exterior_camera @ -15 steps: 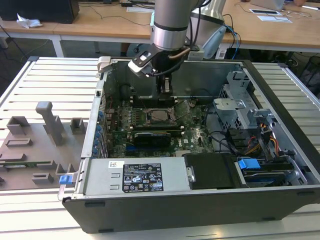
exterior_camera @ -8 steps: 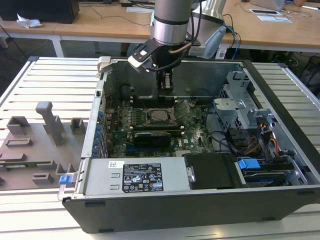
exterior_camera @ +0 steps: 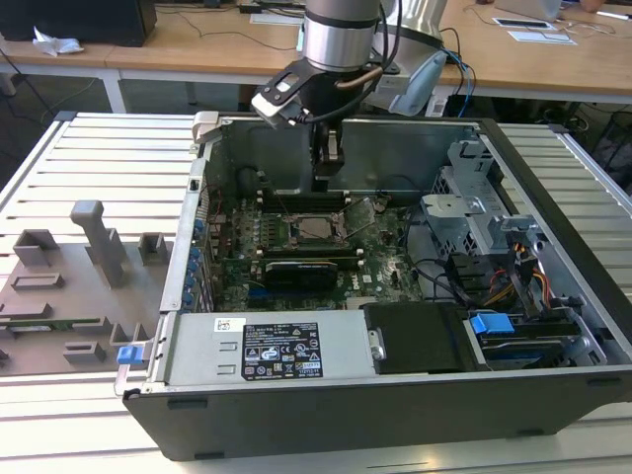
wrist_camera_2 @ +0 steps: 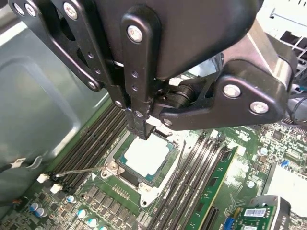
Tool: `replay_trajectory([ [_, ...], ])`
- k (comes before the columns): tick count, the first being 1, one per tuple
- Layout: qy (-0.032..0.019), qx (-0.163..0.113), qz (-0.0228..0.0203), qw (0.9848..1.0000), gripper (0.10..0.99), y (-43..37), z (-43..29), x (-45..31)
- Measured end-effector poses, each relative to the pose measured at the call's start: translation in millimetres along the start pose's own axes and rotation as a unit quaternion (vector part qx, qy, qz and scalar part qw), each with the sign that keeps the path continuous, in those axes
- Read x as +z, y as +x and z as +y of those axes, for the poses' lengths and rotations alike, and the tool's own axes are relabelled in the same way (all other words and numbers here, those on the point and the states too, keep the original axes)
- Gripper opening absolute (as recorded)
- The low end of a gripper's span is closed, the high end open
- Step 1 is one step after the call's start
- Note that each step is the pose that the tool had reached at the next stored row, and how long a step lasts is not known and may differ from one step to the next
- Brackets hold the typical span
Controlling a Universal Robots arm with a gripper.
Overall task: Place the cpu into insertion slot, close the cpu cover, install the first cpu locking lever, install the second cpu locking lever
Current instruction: 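Place the cpu into insertion slot, then close the cpu cover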
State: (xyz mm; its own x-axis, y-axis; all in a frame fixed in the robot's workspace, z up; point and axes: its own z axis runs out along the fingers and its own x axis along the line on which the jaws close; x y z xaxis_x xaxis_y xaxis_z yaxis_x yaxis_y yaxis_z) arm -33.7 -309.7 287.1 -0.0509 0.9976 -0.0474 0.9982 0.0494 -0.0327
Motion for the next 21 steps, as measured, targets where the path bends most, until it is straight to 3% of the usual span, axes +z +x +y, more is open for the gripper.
replay_trajectory([
  [18,0.0000,0.000,0.0000,1.0000,0.106,-0.1,-0.1,-2.5],
  [21,0.0001,0.000,0.0000,1.0000,0.106,-0.6,8.3,-2.8],
])
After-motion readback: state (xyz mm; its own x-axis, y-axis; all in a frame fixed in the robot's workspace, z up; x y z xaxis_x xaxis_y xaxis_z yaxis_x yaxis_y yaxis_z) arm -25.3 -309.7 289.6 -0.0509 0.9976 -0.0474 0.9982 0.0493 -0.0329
